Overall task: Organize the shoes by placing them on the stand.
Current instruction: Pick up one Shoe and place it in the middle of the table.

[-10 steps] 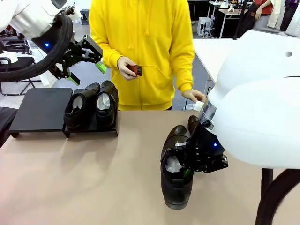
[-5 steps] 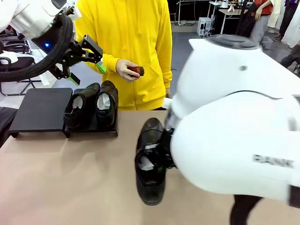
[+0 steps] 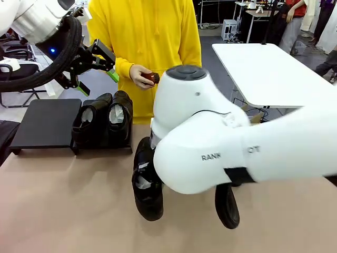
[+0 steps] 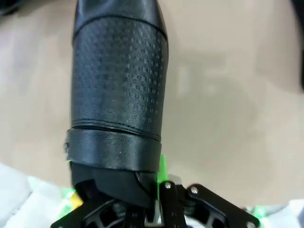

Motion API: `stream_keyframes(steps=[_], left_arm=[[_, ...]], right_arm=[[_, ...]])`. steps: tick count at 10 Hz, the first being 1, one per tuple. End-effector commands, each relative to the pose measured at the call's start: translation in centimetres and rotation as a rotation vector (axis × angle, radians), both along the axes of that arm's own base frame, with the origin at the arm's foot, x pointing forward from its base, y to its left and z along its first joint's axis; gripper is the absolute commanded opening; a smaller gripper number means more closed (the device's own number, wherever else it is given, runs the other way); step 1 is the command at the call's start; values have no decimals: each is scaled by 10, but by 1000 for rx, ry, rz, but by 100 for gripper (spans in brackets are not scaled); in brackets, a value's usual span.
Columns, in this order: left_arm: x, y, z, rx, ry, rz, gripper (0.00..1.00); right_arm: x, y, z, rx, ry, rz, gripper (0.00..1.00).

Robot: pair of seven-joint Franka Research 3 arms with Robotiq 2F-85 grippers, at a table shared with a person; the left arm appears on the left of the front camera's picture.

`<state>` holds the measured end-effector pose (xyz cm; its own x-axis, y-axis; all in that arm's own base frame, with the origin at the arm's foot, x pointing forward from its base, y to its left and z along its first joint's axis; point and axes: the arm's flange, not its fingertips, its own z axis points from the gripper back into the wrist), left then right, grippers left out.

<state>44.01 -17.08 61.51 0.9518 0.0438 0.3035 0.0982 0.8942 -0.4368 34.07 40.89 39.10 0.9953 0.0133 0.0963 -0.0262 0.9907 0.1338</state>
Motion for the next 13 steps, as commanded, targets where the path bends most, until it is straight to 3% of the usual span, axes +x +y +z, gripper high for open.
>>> stream_keyframes(steps=[1,5,7,10,11,13], left_arm=[[-1,1,0,-7,-12,-2,100],[-1,1,0,-7,-12,-2,100],[-1,1,0,-7,-12,-2,100],[-1,1,0,-7,-12,-2,100],[-1,1,0,-7,-12,-2,100],[-1,1,0,-7,-12,-2,100]], right_arm=[[26,30,-9,15,13,-29,0],[47,28,-38,91,149,4,3],[47,25,-55,102,200,-11,36],[34,11,-48,119,199,-23,92],[30,6,-44,130,193,-28,100],[17,-4,-28,141,189,-38,100]])
